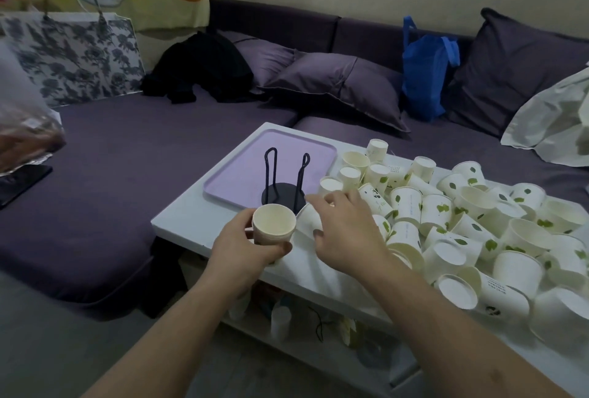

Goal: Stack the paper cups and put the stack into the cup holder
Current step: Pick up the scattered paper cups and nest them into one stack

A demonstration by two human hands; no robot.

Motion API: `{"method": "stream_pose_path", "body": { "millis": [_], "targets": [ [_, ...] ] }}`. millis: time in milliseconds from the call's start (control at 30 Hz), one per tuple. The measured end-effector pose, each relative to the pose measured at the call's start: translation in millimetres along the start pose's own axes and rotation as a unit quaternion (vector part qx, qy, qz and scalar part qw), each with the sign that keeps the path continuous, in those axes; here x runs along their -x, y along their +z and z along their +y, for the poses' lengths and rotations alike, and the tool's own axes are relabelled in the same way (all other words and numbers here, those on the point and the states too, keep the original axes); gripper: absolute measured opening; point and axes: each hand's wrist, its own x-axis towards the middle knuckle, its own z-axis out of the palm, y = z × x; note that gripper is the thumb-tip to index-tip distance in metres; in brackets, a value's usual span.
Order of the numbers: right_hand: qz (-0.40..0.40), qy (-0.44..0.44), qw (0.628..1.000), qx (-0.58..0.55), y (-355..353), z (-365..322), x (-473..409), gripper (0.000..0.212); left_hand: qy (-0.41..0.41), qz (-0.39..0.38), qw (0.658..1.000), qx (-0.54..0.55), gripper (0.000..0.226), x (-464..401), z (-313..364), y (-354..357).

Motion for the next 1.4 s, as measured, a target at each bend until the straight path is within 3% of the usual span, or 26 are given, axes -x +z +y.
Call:
{"method": "stream_pose_path", "body": {
  "millis": [167, 367, 433, 533, 700, 933, 1033, 1167, 1400],
  "targets": [
    [-0.043, -0.009, 0.996, 0.081, 16.5, -5.8, -17.9, 0.055, -0.012, 0.006, 0.999, -0.042, 0.066, -10.3, -15.7, -1.0],
    [-0.018, -0.011, 0.998, 0.06, 20.2, -9.9, -16.5, 0.034, -0.017, 0.006, 0.997, -0.076, 0.067, -13.4, -15.7, -4.6],
    [0.008, -0.001, 1.0, 0.016, 14.4, -7.4, -14.2, 0.034, -0.028, 0.012, 0.996, -0.084, 0.067, -13.9, -14.8, -6.0],
    [0.068, 0.039, 0.991, -0.111, -5.8, 0.5, -4.7, 0.05, -0.041, 0.009, 0.996, -0.085, 0.068, -12.9, -11.6, -5.5],
    [0.176, 0.096, 0.919, -0.338, -45.7, 18.8, 21.7, 0.072, -0.036, -0.042, 0.995, -0.086, 0.066, -3.1, 2.5, 14.8],
    [0.138, 0.072, 0.898, -0.412, -38.3, 15.5, 43.8, 0.07, -0.021, -0.113, 0.984, -0.137, 0.081, 13.8, 24.1, 39.2],
    [0.132, 0.052, 0.9, -0.412, -28.8, 10.6, 40.1, 0.072, 0.012, -0.089, 0.987, -0.131, 0.087, 19.6, 39.2, 27.3],
    [0.118, 0.039, 0.907, -0.402, -16.2, 3.7, 36.7, 0.071, 0.091, -0.033, 0.989, -0.109, 0.074, 31.4, 50.4, 15.7],
    [0.084, 0.049, 0.935, -0.342, -3.5, 10.9, 39.5, 0.071, 0.077, -0.037, 0.985, -0.147, 0.075, 33.3, 41.8, 14.6]
  ]
}}
